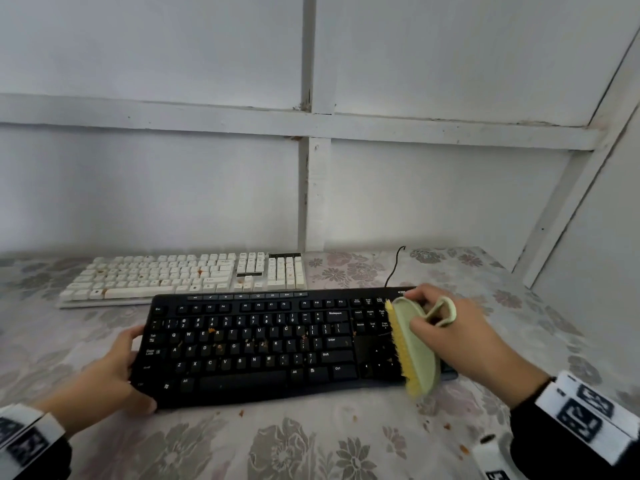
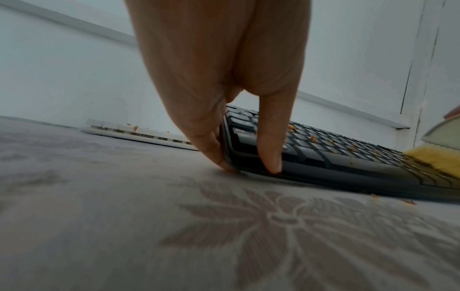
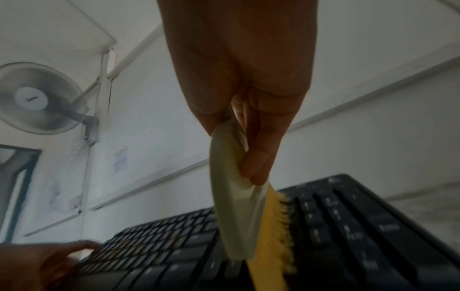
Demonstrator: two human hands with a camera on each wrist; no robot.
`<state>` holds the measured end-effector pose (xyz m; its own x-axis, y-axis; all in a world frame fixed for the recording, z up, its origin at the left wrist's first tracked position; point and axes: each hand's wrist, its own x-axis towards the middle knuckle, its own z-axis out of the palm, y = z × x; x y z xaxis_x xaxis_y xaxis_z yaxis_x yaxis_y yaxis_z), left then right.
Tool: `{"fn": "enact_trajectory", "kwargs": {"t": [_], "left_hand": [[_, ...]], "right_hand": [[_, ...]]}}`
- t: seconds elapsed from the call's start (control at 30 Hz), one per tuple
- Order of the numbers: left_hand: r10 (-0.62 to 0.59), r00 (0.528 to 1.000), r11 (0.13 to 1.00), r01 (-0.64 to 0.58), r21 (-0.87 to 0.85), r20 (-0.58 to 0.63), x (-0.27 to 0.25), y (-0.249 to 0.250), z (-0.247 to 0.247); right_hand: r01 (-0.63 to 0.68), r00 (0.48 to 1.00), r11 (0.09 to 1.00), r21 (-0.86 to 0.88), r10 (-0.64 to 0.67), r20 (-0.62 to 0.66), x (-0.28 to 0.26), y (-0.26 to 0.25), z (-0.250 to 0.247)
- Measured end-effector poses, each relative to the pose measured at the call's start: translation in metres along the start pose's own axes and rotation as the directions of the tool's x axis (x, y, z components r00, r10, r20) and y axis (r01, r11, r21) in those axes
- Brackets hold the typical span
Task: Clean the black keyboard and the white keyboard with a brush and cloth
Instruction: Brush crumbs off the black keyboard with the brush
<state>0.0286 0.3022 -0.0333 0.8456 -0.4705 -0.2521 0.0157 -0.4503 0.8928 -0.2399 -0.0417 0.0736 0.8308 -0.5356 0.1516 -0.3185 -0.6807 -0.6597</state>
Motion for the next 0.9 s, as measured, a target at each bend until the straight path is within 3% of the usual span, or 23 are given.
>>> {"fn": "enact_trajectory", "kwargs": {"t": [0.1,0.33,0.57,0.77,0.9], "left_hand": [[0.005,1.0,1.0,-0.005,-0.015,0.015,-0.003,0.005,0.003],[-0.021,0.999,0.997,0.019,-0.069,-0.03,0.003,0.002,0.004],[0.016,1.0,0.999,-0.016,-0.041,0.008,-0.005,0.007,0.005],[0.008,1.0,1.0,-0.008,-0.01,-0.004,-0.003,0.007,0.006],[-0.001,1.0,0.999,0.001,0.049,0.003,-0.002,0.002,0.002]], "right_hand": [[-0.016,0.998,1.0,-0.005,0.016,0.06,-0.01,0.0,-0.006],[-0.014,0.985,0.994,0.11,0.032,-0.167,0.022,-0.005,-0.012],[-0.033,0.998,0.999,0.033,0.031,0.059,-0.012,0.001,-0.006],[0.009,0.987,0.989,0.15,0.015,-0.16,0.018,-0.008,-0.024],[0.039,0.987,0.987,0.154,-0.014,-0.163,0.035,-0.014,-0.012]]}}
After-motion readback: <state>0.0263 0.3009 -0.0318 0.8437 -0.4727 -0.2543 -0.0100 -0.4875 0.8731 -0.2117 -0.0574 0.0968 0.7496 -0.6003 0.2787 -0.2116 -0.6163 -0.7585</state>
